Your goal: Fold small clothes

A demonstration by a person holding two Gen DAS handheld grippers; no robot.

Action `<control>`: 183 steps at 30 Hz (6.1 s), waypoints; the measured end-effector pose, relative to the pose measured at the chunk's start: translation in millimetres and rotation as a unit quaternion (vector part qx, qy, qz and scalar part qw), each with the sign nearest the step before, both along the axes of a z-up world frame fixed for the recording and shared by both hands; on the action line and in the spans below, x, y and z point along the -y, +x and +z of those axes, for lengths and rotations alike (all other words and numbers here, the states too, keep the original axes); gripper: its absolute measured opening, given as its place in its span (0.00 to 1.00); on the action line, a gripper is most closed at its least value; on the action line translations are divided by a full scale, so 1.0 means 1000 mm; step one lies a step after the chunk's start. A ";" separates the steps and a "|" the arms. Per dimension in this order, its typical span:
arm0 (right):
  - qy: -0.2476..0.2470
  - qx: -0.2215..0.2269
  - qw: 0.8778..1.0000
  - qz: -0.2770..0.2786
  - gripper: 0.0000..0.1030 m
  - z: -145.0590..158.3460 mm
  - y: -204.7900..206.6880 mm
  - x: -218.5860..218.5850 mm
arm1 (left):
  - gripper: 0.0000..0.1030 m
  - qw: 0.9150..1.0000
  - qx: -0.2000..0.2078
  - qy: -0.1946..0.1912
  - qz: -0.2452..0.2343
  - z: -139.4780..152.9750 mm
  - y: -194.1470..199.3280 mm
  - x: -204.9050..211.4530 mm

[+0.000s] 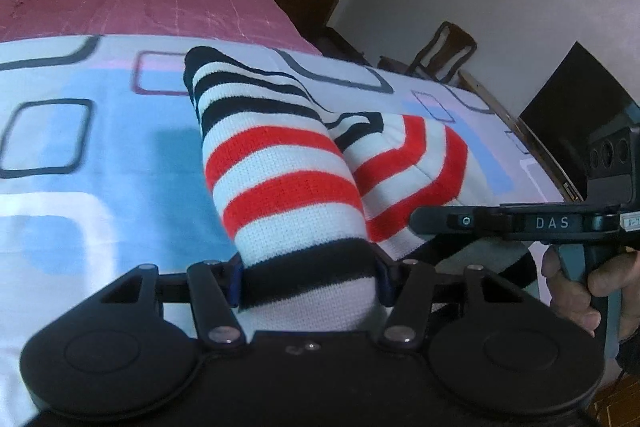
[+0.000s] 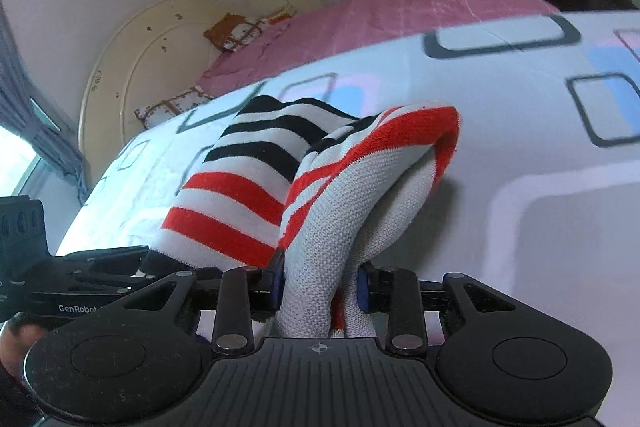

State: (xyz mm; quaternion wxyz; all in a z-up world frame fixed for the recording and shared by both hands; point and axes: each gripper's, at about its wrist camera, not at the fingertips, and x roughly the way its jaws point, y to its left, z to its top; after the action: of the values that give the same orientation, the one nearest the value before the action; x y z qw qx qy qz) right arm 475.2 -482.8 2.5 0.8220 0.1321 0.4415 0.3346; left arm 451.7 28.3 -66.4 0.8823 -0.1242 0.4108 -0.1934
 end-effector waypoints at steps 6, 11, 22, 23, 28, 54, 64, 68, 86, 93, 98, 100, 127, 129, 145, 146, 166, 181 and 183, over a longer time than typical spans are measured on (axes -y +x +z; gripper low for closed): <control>0.001 0.005 1.000 0.018 0.32 0.007 -0.022 -0.070 | 0.55 1.000 0.003 0.002 0.019 0.007 -0.029 -0.055; 0.005 0.001 0.999 0.042 0.32 0.003 -0.036 -0.133 | 0.55 0.999 -0.003 0.004 0.043 0.007 -0.052 -0.109; -0.008 -0.017 0.997 0.072 0.33 -0.042 -0.037 -0.220 | 0.55 0.995 -0.039 -0.027 0.091 -0.032 -0.062 -0.179; -0.008 -0.028 0.997 0.069 0.33 -0.052 -0.034 -0.222 | 0.57 0.994 -0.045 -0.030 0.095 -0.039 -0.061 -0.181; 0.019 -0.072 0.996 0.044 0.34 -0.085 -0.026 -0.207 | 0.63 0.992 -0.038 -0.052 0.107 -0.056 -0.066 -0.191; -0.088 0.034 0.995 0.032 0.20 -0.069 0.016 -0.227 | 0.36 0.998 0.009 0.037 0.044 -0.029 -0.029 -0.194; -0.065 0.057 0.996 0.030 0.21 -0.028 -0.022 -0.204 | 0.34 0.997 0.047 0.039 0.036 -0.002 -0.065 -0.188; -0.082 0.065 0.990 0.089 0.21 -0.027 -0.060 -0.211 | 0.34 0.997 0.046 0.051 0.030 -0.008 -0.083 -0.176; -0.176 0.119 0.969 0.126 0.00 -0.042 -0.138 -0.212 | 0.31 0.992 0.035 0.110 0.056 -0.019 -0.154 -0.153; -0.150 0.095 0.978 0.112 0.00 -0.045 -0.142 -0.205 | 0.31 0.987 0.027 0.123 0.103 -0.017 -0.164 -0.144; -0.156 0.096 0.977 0.112 0.00 -0.040 -0.157 -0.203 | 0.30 0.982 0.033 0.134 0.127 -0.012 -0.180 -0.134; -0.152 0.104 0.976 0.119 0.00 -0.037 -0.166 -0.202 | 0.30 0.980 0.024 0.153 0.128 -0.016 -0.180 -0.128; -0.118 0.142 0.979 -0.083 1.00 0.050 -0.308 -0.068 | 1.00 0.957 0.107 0.151 0.221 0.081 -0.337 -0.046; -0.119 0.153 0.978 -0.076 1.00 0.058 -0.324 -0.066 | 1.00 0.958 0.112 0.154 0.215 0.085 -0.347 -0.038; -0.112 0.182 0.973 -0.083 1.00 0.087 -0.407 -0.040 | 1.00 0.952 0.146 0.160 0.216 0.112 -0.416 0.002; -0.112 0.186 0.973 -0.081 1.00 0.088 -0.411 -0.039 | 1.00 0.952 0.146 0.158 0.216 0.113 -0.418 0.002; -0.107 0.197 0.970 -0.096 1.00 0.097 -0.428 -0.024 | 1.00 0.952 0.158 0.157 0.208 0.113 -0.428 0.009; -0.105 0.198 0.970 -0.092 1.00 0.097 -0.424 -0.024 | 1.00 0.951 0.158 0.156 0.214 0.115 -0.426 0.009; -0.105 0.198 0.970 -0.091 1.00 0.097 -0.424 -0.024 | 1.00 0.951 0.159 0.156 0.213 0.115 -0.425 0.010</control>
State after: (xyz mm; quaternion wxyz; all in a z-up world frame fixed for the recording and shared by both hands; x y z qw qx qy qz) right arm 51.5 -458.7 99.7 0.9294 0.0161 0.2884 0.2298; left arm 26.5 18.0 48.4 0.9652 -0.0369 0.2544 0.0479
